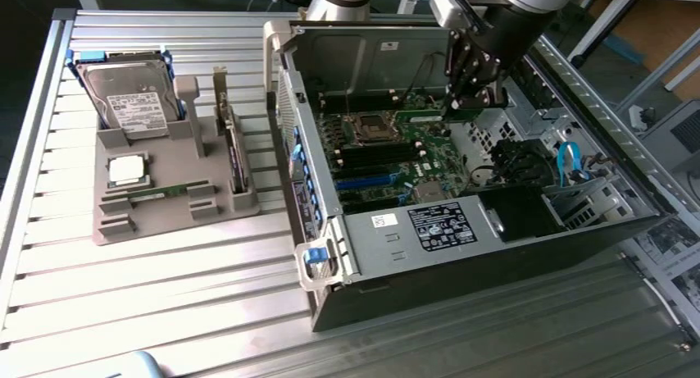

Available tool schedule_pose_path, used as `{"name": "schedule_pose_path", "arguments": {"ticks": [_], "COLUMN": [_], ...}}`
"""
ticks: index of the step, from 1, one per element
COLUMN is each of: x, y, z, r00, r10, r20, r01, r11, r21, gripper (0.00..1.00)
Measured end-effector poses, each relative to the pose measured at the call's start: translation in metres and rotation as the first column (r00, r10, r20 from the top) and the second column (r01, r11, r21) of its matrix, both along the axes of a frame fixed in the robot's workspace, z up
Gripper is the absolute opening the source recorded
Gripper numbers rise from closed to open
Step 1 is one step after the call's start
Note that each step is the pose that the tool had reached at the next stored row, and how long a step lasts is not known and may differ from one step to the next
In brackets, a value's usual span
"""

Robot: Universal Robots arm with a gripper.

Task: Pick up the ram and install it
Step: 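Insert the ram into the slot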

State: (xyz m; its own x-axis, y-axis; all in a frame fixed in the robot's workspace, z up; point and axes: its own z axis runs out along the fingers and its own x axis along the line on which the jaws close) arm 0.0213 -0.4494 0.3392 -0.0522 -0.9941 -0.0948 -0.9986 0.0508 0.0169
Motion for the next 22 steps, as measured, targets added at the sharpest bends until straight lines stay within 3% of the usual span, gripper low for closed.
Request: {"name": "schedule_pose_path", "arguments": {"ticks": [22], "x": [0.0000], "y": [0.0000], "z": [-0.0094], "r00": [1.0000], "r10": [0.000], "r20": [0.0000], "r01": [0.000], "r11": [1.0000], "r21": [-0.0001], "gripper": [0.12]}}
